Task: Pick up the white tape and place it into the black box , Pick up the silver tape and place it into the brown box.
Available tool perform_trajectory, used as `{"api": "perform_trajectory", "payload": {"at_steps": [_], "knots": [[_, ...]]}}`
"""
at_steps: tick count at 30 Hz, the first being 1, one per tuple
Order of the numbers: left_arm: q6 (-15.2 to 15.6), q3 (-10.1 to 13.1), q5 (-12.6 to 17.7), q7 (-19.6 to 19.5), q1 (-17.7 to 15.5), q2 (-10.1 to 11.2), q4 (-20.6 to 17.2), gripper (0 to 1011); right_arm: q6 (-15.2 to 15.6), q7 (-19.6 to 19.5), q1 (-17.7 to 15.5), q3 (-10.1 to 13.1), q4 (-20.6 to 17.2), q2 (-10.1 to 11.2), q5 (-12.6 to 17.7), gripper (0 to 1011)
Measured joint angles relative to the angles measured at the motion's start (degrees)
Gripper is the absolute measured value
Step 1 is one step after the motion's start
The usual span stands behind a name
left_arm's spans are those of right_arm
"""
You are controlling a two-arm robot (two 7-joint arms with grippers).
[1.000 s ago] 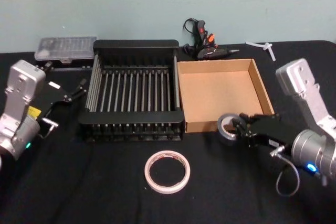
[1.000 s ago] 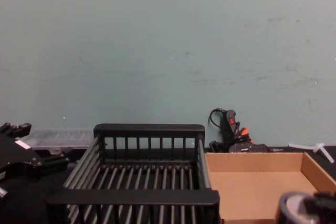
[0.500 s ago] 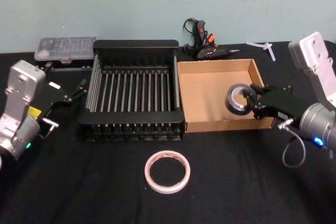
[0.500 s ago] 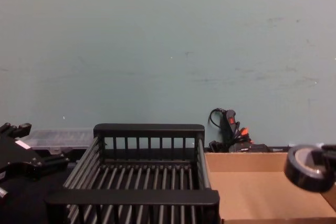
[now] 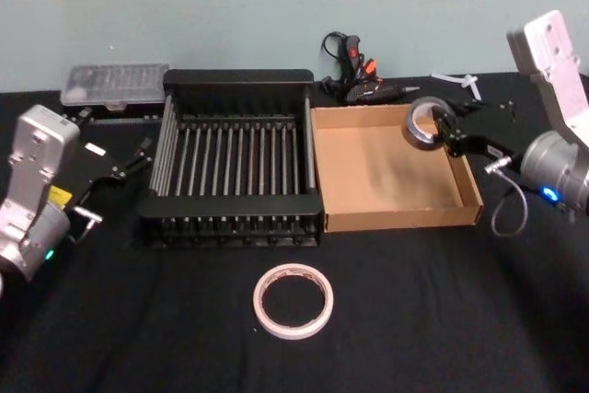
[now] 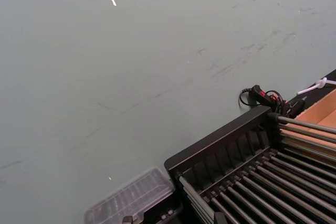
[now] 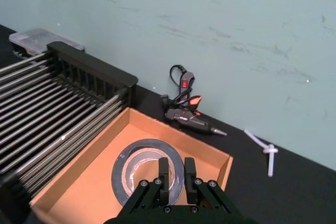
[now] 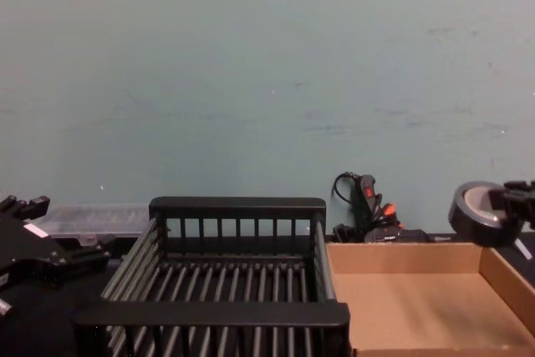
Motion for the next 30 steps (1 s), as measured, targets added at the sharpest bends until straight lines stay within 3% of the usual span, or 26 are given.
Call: {"api": "perform_trajectory", "payload": {"at_steps": [14,30], "knots": [[0.00,0.00,0.00,0.00,0.00,0.00,0.00,1001,-1.99,2.21,10.68,-3.87,14.66,-4.22,-2.73,174],[0.00,0.00,0.00,0.00,0.00,0.00,0.00,1001,-1.07,2.85,14.96,-5.77,24.64,-7.72,-3.69,174]]}}
